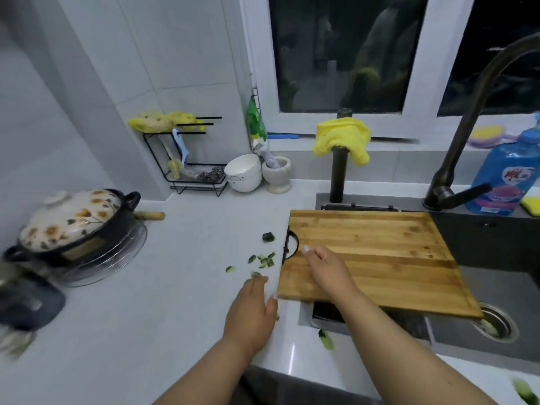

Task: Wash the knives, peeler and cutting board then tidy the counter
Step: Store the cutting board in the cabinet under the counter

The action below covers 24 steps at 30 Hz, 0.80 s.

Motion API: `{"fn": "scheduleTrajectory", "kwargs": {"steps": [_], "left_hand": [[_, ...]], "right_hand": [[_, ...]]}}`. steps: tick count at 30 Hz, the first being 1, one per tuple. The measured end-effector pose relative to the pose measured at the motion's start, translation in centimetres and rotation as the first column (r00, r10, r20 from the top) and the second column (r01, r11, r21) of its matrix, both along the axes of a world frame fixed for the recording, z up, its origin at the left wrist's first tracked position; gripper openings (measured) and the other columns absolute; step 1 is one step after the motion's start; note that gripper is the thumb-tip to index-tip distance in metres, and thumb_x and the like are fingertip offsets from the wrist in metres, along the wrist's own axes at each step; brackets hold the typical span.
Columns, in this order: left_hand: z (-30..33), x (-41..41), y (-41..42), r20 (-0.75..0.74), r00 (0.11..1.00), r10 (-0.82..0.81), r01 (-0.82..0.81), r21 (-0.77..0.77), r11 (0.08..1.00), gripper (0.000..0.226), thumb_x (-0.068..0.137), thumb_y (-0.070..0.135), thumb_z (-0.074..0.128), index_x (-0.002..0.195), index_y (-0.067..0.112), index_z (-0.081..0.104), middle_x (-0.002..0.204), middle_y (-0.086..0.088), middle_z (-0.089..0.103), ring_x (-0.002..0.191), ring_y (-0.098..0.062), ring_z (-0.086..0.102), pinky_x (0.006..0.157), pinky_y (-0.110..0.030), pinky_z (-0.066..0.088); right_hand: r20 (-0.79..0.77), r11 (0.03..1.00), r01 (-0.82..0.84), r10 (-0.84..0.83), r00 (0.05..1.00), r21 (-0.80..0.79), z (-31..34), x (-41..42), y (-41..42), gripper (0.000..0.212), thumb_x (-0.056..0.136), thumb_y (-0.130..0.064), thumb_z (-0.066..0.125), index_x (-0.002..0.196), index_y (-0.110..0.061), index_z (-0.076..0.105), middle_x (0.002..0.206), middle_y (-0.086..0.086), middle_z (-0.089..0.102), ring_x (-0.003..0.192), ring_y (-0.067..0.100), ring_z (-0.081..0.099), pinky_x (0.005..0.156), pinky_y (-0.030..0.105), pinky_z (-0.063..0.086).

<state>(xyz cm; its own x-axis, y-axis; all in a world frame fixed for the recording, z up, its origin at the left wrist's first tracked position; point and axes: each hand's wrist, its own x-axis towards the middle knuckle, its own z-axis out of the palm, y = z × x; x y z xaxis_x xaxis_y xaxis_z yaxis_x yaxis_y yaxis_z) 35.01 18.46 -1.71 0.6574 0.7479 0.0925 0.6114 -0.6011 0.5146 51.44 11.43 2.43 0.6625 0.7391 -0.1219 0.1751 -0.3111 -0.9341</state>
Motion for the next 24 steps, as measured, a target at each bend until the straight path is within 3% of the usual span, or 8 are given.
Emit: {"fn": "scheduleTrajectory", "kwargs": {"steps": [4, 10, 13, 18, 24], "left_hand": [[-0.4, -3.4, -3.2, -0.028, 0.989, 0.143, -0.143, -0.004, 0.990, 0.045, 0.099, 0.038, 0.040, 0.142, 0.022, 0.039, 0.142, 0.004, 0.042, 0.126, -0.011, 0.044, 0.098, -0.015, 0.031], [0.0, -10.2, -8.7, -0.058, 0.946, 0.320, -0.322, -0.027, 0.946, 0.042, 0.099, 0.035, 0.040, 0.139, 0.021, 0.041, 0.139, 0.004, 0.043, 0.122, -0.011, 0.046, 0.095, -0.019, 0.035], [0.3, -13.5, -10.2, -0.090, 0.927, 0.364, -0.367, -0.014, 0.930, 0.040, 0.099, 0.033, 0.041, 0.137, 0.020, 0.043, 0.137, 0.003, 0.045, 0.122, -0.013, 0.046, 0.094, -0.021, 0.036], [-0.1, -20.5, -13.0, -0.166, 0.866, 0.471, -0.478, 0.001, 0.878, 0.044, 0.099, 0.032, 0.040, 0.140, 0.017, 0.041, 0.143, 0.000, 0.043, 0.128, -0.016, 0.043, 0.101, -0.019, 0.030], [-1.4, -26.9, -14.9, -0.237, 0.863, 0.447, -0.454, 0.028, 0.891, 0.045, 0.099, 0.035, 0.035, 0.139, 0.017, 0.045, 0.143, 0.001, 0.046, 0.133, -0.018, 0.039, 0.107, -0.020, 0.024]], "right_hand": [[-0.106, 0.992, -0.124, 0.125, 0.986, 0.016, -0.9, -3.4, -1.4, 0.026, 0.097, -0.040, 0.046, 0.083, -0.023, 0.059, 0.083, -0.004, 0.063, 0.085, 0.020, 0.061, 0.067, 0.029, 0.043], [-0.174, 0.940, -0.339, 0.329, 0.928, -0.032, -2.7, -10.5, -2.7, 0.035, 0.096, -0.046, 0.045, 0.094, -0.015, 0.062, 0.084, 0.001, 0.067, 0.087, 0.021, 0.064, 0.090, 0.042, 0.050], [-0.220, 0.915, -0.401, 0.383, 0.897, -0.039, -3.7, -13.6, -2.7, 0.037, 0.097, -0.041, 0.045, 0.093, -0.010, 0.063, 0.082, 0.003, 0.066, 0.086, 0.025, 0.064, 0.090, 0.043, 0.050], [-0.367, 0.860, -0.495, 0.422, 0.829, -0.127, -5.7, -19.8, -3.4, 0.037, 0.098, -0.041, 0.044, 0.092, -0.009, 0.061, 0.075, 0.005, 0.064, 0.067, 0.019, 0.060, 0.080, 0.037, 0.051], [-0.387, 0.830, -0.498, 0.386, 0.837, -0.250, -8.0, -26.4, -5.4, 0.046, 0.098, -0.048, 0.039, 0.086, -0.008, 0.057, 0.070, 0.008, 0.061, 0.067, 0.023, 0.058, 0.079, 0.038, 0.051]]}}
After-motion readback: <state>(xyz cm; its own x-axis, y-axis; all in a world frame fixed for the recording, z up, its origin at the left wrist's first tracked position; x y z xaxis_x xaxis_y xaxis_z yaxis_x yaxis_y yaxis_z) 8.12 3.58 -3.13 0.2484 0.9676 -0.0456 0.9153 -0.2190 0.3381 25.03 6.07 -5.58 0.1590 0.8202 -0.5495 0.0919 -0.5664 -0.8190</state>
